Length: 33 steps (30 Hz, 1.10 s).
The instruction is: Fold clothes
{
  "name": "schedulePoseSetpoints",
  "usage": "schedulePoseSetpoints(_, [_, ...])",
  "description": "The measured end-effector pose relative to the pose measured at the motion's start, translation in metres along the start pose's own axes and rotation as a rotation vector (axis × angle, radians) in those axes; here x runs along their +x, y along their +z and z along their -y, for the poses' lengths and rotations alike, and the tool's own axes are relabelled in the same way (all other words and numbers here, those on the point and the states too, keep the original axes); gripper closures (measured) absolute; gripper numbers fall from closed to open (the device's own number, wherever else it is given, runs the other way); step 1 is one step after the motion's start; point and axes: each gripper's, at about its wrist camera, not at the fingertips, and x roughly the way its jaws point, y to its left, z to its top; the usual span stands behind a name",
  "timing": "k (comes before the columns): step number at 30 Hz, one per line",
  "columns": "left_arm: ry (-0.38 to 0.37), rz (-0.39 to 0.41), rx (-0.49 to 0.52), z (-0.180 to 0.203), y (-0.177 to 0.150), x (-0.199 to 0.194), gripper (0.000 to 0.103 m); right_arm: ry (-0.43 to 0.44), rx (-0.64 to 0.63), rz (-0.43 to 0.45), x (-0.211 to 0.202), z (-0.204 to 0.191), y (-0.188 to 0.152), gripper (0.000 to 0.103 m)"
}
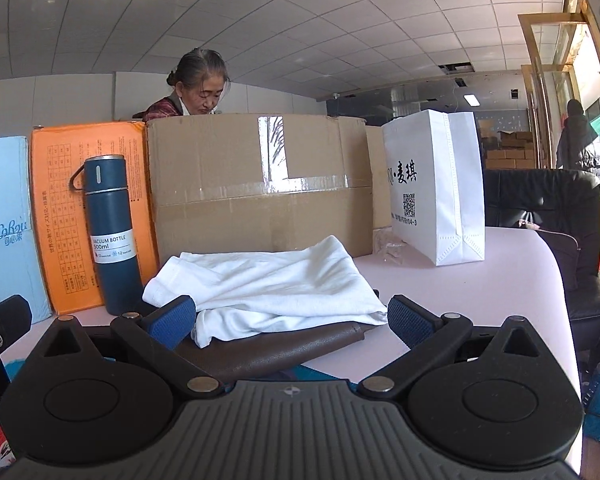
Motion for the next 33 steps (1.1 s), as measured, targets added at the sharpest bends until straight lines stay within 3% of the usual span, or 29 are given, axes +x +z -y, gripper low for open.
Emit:
schedulePoseSetpoints(3, [0.028,0.030,0.003,-0.005,-0.002,-0.002,0.000,-0.040,-0.035,0.045,-0.006,-0.007,-0.001,0.000])
schedulePoseSetpoints(8, [0.013,0.032,-0.021,-0.009,-0.003,-0.002,0.000,-0.091,-0.082,0.153,-0.024,-0.014,-0.004,0.000])
schedulePoseSetpoints(13, [0.009,0.021,-0.011,-0.007,-0.004,0.002,0.000,-0.120,-0.043,0.143,-0.026,-0.007,-0.004,0.000])
schedulePoseSetpoints(20, [0.008,0.032,0.016,-0.001,-0.004,0.001,0.000,-0.112,-0.039,0.199,-0.038,-0.007,-0.006,0.000])
schedulePoseSetpoints(33, [0.014,0.025,0.013,-0.002,-0.004,0.002,0.000,-0.096,-0.030,0.173,-0.036,-0.006,-0.006,0.000])
